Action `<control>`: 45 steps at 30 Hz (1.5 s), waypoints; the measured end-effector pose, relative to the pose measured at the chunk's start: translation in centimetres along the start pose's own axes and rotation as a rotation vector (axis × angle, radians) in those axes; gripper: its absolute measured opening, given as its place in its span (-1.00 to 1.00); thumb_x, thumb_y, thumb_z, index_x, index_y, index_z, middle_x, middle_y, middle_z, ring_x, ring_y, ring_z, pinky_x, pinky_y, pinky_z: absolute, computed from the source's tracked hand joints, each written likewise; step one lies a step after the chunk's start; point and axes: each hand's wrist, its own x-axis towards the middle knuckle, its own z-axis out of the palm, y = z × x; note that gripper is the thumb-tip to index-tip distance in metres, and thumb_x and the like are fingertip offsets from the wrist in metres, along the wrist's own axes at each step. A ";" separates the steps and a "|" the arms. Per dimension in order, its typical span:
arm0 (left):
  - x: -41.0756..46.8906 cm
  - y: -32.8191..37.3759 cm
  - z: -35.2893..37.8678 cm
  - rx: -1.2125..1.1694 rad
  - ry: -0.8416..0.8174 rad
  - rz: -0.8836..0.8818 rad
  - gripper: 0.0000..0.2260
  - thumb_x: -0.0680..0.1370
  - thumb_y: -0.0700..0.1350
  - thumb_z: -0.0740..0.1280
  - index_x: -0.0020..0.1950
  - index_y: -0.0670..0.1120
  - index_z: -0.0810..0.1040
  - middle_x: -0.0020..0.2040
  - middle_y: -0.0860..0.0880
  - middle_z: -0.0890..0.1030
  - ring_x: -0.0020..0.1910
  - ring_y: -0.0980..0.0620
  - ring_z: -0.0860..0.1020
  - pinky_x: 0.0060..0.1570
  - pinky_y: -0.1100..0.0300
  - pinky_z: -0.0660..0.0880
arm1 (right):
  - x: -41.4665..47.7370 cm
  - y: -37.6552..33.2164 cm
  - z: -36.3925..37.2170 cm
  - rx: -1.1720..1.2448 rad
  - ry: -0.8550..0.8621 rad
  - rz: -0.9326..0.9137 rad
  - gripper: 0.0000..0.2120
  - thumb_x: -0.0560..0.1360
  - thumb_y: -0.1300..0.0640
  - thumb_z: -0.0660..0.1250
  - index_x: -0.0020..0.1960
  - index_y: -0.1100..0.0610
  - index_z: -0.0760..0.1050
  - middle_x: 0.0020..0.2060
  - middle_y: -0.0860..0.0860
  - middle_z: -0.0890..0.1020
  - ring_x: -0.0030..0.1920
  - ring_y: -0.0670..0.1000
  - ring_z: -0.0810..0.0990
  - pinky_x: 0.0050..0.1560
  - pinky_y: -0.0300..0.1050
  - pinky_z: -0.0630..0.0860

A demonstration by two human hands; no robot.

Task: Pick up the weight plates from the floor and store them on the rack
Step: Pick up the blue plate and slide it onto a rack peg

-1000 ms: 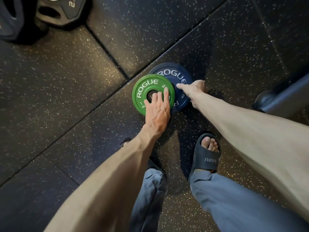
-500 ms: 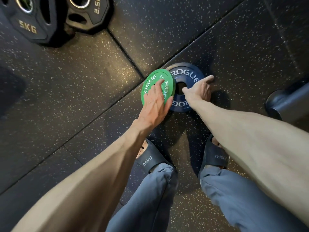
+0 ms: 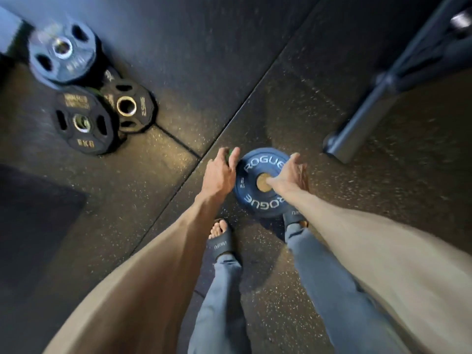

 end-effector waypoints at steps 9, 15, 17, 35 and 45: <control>-10.9 14.6 -7.6 0.426 -0.288 0.219 -0.72 0.65 0.10 0.03 0.21 0.12 0.48 0.12 -0.22 0.63 0.12 -0.27 0.57 0.13 -0.06 0.52 | -17.9 4.9 -17.9 0.206 0.107 0.053 -0.09 0.26 -0.10 0.58 0.41 0.13 0.14 0.29 0.21 0.46 0.27 0.27 0.50 0.16 0.11 0.54; -19.5 24.5 -7.9 0.512 -0.396 0.315 -0.61 0.64 0.17 0.18 0.27 -0.10 0.50 0.16 -0.19 0.63 0.17 -0.24 0.58 0.21 -0.08 0.49 | -26.6 10.7 -25.5 0.462 0.166 0.115 -0.22 0.25 -0.03 0.59 0.28 0.12 0.22 0.18 0.14 0.54 0.19 0.22 0.55 0.09 0.04 0.55; -21.7 26.9 -7.0 0.495 -0.440 0.317 -0.61 0.62 0.20 0.20 0.14 -0.11 0.52 0.12 -0.20 0.64 0.10 -0.24 0.60 0.12 -0.07 0.54 | -28.9 13.2 -27.4 0.546 0.174 0.142 -0.25 0.26 -0.03 0.59 0.26 0.12 0.23 0.15 0.12 0.55 0.17 0.20 0.56 0.02 -0.01 0.52; -37.2 56.4 16.6 0.551 -0.508 0.591 -0.62 0.65 0.09 0.21 0.14 -0.23 0.51 0.16 -0.26 0.59 0.18 -0.18 0.55 0.06 0.10 0.40 | -27.3 43.1 -46.8 0.908 0.416 0.187 -0.20 0.27 -0.07 0.60 0.32 0.15 0.25 0.23 0.17 0.51 0.23 0.23 0.54 0.11 0.09 0.52; -36.9 70.5 28.4 0.512 -0.476 0.580 -0.60 0.64 0.14 0.19 0.18 -0.19 0.50 0.20 -0.21 0.58 0.21 -0.20 0.54 0.17 0.03 0.44 | -18.0 54.5 -59.8 1.011 0.453 0.092 -0.22 0.26 -0.01 0.64 0.28 0.12 0.25 0.16 0.11 0.54 0.14 0.16 0.60 -0.02 0.00 0.55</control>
